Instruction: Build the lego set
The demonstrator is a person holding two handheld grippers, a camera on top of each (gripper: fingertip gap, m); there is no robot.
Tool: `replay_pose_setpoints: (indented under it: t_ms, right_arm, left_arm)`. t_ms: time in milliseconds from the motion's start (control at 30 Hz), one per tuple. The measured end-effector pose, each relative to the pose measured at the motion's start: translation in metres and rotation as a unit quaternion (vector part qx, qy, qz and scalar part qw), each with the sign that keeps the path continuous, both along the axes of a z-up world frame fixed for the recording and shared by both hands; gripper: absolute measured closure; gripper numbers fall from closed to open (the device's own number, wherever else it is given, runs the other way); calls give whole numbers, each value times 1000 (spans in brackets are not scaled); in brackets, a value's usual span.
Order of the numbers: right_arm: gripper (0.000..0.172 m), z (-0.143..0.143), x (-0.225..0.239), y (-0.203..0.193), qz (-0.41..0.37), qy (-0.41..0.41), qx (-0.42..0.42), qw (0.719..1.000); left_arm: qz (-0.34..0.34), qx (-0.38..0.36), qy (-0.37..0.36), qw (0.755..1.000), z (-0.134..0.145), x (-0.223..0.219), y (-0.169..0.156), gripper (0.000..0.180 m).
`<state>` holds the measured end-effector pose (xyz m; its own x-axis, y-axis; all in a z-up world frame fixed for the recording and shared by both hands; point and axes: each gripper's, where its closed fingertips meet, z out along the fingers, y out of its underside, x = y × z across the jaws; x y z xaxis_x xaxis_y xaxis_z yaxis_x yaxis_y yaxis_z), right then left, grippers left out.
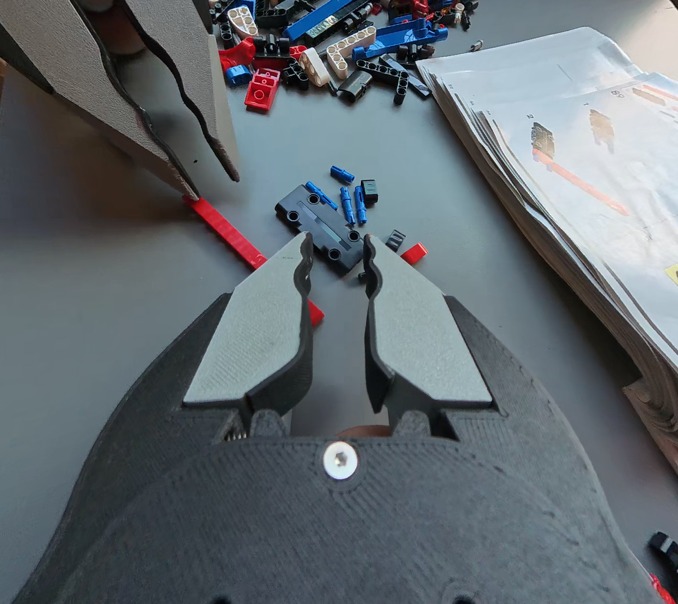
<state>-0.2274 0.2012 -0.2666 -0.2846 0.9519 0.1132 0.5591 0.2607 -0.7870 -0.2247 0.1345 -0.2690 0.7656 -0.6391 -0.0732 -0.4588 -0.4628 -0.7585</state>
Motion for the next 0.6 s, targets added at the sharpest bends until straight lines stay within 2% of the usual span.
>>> replay_pose_setpoints:
  t_ms: [167, 367, 600]
  right_arm:
    - [148, -1, 0, 0, 0, -3, 0, 1000]
    - [149, -6, 0, -2, 6, -16, 12, 1000]
    - [152, -3, 1, -6, 18, -7, 15, 1000]
  left_arm:
    - [-5, -11, -13, 1000, 0, 1, -1, 160]
    - [-49, -21, -21, 998, -1, 11, -10, 157]
    - [-53, -24, -24, 998, -1, 12, -11, 153]
